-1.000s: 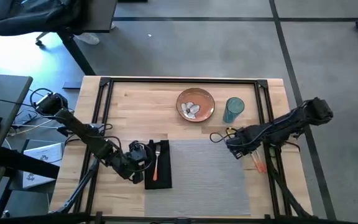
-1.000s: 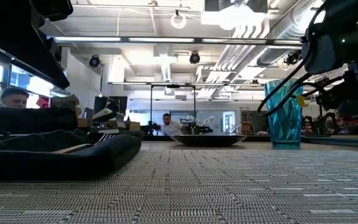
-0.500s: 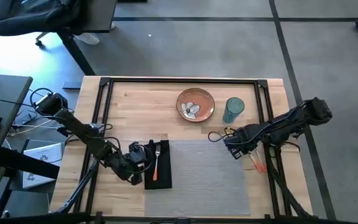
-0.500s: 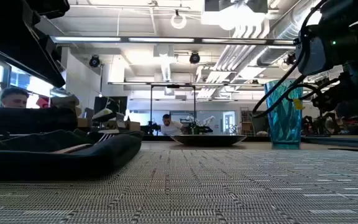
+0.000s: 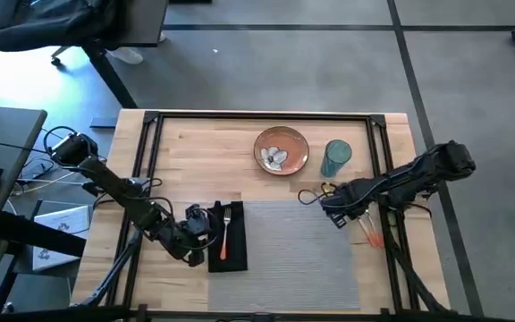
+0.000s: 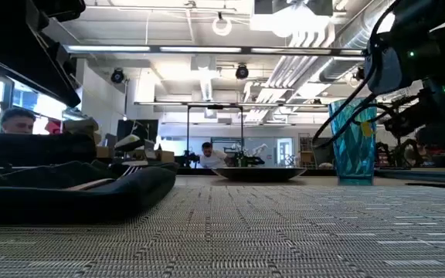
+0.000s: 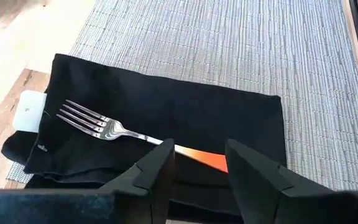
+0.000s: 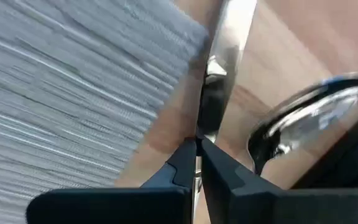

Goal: Set table place
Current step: Put the orange table knife on the right side of the gray tablemat

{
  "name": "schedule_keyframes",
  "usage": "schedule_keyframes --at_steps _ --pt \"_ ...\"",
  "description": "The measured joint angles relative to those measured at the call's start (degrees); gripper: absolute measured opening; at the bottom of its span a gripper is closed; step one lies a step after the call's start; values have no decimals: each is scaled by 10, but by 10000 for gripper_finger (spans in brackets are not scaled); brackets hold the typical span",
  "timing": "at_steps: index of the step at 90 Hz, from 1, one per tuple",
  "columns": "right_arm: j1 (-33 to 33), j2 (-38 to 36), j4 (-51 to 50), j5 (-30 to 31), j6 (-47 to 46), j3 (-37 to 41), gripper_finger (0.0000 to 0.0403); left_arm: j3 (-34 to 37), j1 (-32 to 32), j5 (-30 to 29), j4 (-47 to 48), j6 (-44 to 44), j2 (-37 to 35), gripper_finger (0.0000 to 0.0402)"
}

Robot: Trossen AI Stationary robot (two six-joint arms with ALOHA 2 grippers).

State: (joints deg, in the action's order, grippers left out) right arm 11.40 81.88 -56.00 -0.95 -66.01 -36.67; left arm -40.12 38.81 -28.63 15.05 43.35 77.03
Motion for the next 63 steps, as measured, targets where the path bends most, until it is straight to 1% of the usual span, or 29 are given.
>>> schedule_keyframes --at_steps 6,28,46,63 --pt "0 -6 0 -6 0 -1 1 0 0 0 0 0 0 129" --pt "3 -29 6 -58 -10 -1 1 0 0 1 0 0 0 129" --pt "14 -34 78 -81 -28 -2 1 0 0 1 0 -1 0 129" --pt "26 -34 144 -82 -59 -2 1 0 0 1 0 -1 0 129"
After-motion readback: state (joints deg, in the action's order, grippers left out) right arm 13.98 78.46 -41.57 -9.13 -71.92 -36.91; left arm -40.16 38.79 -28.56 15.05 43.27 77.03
